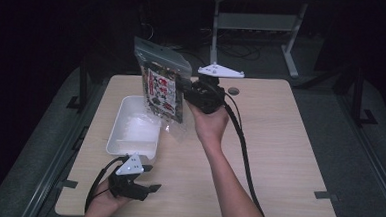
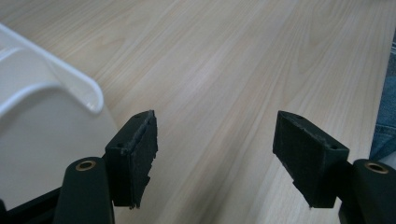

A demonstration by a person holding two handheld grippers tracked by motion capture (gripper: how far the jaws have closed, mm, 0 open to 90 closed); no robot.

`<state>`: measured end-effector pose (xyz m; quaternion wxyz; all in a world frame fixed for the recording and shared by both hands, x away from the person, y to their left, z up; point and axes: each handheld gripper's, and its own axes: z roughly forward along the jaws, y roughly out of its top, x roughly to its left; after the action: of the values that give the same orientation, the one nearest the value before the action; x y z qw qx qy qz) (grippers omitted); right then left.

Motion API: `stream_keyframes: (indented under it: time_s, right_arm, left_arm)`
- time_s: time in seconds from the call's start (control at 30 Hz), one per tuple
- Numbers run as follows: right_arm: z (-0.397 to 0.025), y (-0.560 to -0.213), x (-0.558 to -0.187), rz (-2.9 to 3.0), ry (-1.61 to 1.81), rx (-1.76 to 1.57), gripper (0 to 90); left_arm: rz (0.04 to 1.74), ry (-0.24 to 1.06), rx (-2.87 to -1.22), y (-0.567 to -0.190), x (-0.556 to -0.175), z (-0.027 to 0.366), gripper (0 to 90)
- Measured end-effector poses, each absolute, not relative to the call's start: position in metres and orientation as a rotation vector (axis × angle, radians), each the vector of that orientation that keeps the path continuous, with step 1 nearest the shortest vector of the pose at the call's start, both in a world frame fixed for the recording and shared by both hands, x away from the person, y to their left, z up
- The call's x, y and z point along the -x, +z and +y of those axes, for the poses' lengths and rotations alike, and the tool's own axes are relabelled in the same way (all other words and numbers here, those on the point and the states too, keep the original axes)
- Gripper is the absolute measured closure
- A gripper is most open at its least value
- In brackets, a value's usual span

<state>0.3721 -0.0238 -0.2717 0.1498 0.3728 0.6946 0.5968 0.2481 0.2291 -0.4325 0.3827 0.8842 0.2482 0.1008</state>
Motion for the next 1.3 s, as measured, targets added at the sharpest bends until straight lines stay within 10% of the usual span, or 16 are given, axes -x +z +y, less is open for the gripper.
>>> stream_keyframes:
  time_s: [1.3]
  right_arm:
    - [0.096, -0.330, -0.404, 1.888, 1.660, -1.177, 77.2]
  left_arm:
    - [0.670, 0.295, -2.276, -0.439, -0.254, 0.247, 29.3]
